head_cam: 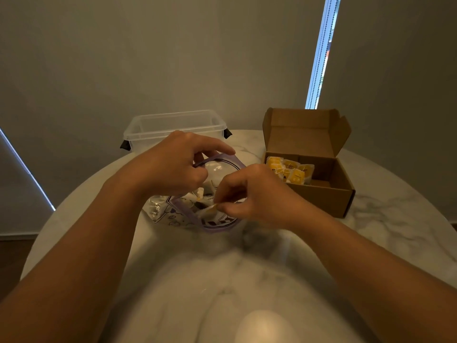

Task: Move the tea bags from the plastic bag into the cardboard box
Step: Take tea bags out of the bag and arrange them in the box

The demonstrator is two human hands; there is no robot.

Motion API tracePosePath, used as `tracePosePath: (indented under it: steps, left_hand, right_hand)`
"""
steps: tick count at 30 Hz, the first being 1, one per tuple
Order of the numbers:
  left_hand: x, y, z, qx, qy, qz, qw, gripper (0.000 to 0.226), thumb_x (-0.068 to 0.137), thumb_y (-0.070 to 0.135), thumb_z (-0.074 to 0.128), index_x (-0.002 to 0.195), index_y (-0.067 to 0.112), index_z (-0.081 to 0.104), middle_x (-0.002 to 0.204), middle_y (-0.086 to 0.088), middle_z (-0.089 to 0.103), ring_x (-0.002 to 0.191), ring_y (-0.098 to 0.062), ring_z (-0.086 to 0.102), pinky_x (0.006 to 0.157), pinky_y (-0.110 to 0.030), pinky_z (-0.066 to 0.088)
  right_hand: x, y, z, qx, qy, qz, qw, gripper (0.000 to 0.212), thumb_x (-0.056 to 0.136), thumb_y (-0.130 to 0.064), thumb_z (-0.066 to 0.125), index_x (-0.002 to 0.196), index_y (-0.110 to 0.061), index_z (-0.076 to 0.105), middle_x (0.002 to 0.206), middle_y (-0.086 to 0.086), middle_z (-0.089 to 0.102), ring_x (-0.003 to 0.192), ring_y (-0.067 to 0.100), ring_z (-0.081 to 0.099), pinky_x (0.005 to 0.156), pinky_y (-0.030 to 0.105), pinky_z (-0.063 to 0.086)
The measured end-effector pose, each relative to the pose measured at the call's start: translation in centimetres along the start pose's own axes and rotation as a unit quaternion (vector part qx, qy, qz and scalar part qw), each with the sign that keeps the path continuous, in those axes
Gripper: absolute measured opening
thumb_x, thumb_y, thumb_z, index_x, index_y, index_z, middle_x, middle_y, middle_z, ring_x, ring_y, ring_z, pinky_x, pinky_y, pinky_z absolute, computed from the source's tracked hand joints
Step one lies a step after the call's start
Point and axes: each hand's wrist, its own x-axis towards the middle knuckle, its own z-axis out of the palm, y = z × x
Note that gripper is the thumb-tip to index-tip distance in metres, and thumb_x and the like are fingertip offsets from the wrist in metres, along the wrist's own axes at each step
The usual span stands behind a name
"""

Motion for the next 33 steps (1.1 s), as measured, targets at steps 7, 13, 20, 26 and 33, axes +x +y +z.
tracePosePath:
  steps: [7, 13, 20, 26, 33]
  left_hand:
    - [0.0, 0.0, 0.1, -0.004, -0.002, -0.001, 1.0, 0.058, 0.084, 0.0, 0.061, 0.125, 0.041, 0.062, 0.115, 0.008, 0.068, 0.096, -0.007, 0.064, 0.078, -0.029, 0.058]
    - [0.1, -0.2, 0.1, -0.007, -0.005, 0.007, 1.0, 0.063, 0.083, -0.003, 0.062, 0.123, 0.046, 0.061, 0.105, 0.021, 0.065, 0.089, -0.001, 0.064, 0.077, -0.028, 0.059]
    - [0.2, -0.4, 0.3, 0.001, -0.001, 0.022, 1.0, 0.066, 0.083, -0.003, 0.063, 0.119, 0.052, 0.06, 0.105, 0.021, 0.067, 0.09, 0.0, 0.062, 0.07, -0.027, 0.058]
    - [0.3, -0.6, 0.3, -0.002, 0.003, 0.032, 0.999, 0.067, 0.082, -0.003, 0.063, 0.117, 0.054, 0.06, 0.105, 0.02, 0.068, 0.087, -0.001, 0.064, 0.065, -0.031, 0.058]
    - [0.2, -0.4, 0.2, 0.001, 0.01, 0.034, 0.999, 0.065, 0.081, -0.006, 0.063, 0.12, 0.047, 0.063, 0.099, 0.024, 0.066, 0.087, -0.001, 0.064, 0.069, -0.029, 0.059]
  right_hand:
    - [-2.4, -0.1, -4.8, 0.243, 0.069, 0.097, 0.963, 0.015, 0.078, -0.007, 0.073, 0.093, -0.008, 0.073, 0.09, 0.004, 0.075, 0.087, 0.019, 0.073, 0.07, 0.026, 0.058]
    - [-3.5, 1.1, -10.7, 0.272, 0.199, 0.094, 0.937, 0.024, 0.069, -0.01, 0.074, 0.091, -0.004, 0.072, 0.09, 0.012, 0.075, 0.086, 0.026, 0.073, 0.068, 0.031, 0.059]
    - [-1.8, 5.8, -15.2, 0.059, 0.289, 0.175, 0.939, 0.012, 0.079, -0.007, 0.076, 0.089, -0.013, 0.072, 0.095, 0.005, 0.072, 0.089, 0.018, 0.071, 0.069, 0.031, 0.061]
    - [-0.1, 7.4, -13.2, -0.012, 0.148, 0.254, 0.956, 0.01, 0.08, -0.006, 0.076, 0.087, -0.013, 0.073, 0.087, 0.004, 0.072, 0.078, 0.019, 0.072, 0.065, 0.031, 0.061]
    - [0.3, 7.1, -11.6, 0.001, -0.042, 0.324, 0.945, 0.008, 0.08, -0.003, 0.076, 0.085, -0.008, 0.074, 0.085, 0.011, 0.074, 0.082, 0.032, 0.073, 0.075, 0.043, 0.061]
